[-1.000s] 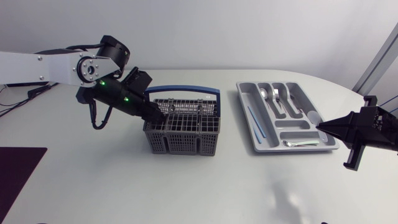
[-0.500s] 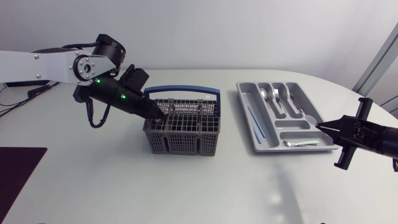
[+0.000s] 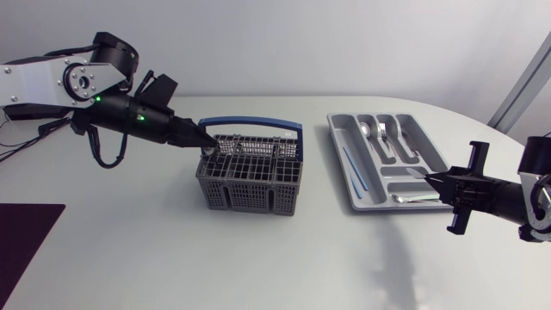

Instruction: Unload the cutlery basket into the drawer organizer.

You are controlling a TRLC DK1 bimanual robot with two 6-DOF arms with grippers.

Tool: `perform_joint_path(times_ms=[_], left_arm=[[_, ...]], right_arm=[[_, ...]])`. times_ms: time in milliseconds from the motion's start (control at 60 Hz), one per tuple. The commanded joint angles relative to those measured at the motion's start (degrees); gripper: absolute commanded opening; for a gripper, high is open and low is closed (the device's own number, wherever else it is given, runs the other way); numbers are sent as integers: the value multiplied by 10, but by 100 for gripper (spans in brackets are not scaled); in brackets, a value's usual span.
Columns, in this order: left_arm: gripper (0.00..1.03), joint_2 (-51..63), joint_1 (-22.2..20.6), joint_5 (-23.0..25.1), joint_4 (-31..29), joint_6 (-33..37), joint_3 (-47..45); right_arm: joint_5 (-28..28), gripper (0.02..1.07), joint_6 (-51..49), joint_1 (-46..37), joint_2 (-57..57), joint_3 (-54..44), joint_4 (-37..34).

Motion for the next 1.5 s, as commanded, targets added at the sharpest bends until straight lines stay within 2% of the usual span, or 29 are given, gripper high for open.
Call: perform_joint_path(times_ms=[0, 167, 317, 433, 867, 883, 917, 950, 983, 1033, 1167, 1283, 1400, 1483], left_arm=[[12, -12, 21, 24, 1, -11, -19], [12, -23, 38, 62, 1, -18, -30], [12, -24, 50, 110, -1, -29, -38], [12, -28, 58, 129, -8, -30, -37], [12, -47, 82, 176, -36, -27, -35], [11, -48, 83, 177, -38, -26, -35], [11, -51, 83, 179, -43, -25, -35], [12, -55, 86, 183, -46, -23, -36], [12, -57, 90, 189, -51, -20, -36], [11, -60, 96, 195, -59, -18, -34], [11, -68, 106, 210, -79, -5, -33], [11, -76, 114, 220, -92, 2, -30], [12, -88, 119, 230, -106, 5, -23], [11, -97, 119, 235, -113, 6, -21]], right_arm=[[17, 8, -27, 13, 18, -18, 26], [57, 8, -63, 29, 53, -26, 79], [100, 8, -109, 39, 122, -38, 160], [117, 8, -131, 41, 169, -45, 216], [157, 9, -163, 53, 228, -63, 297], [158, 11, -163, 53, 231, -63, 300], [160, 22, -164, 52, 233, -63, 302], [161, 43, -164, 51, 233, -64, 302], [165, 59, -164, 50, 231, -64, 302], [166, 74, -163, 49, 222, -67, 301], [162, 86, -154, 48, 167, -81, 295], [148, 88, -115, 51, 94, -91, 278], [133, 89, -40, 75, -37, -73, 134], [127, 89, 17, 104, -106, -52, 58]])
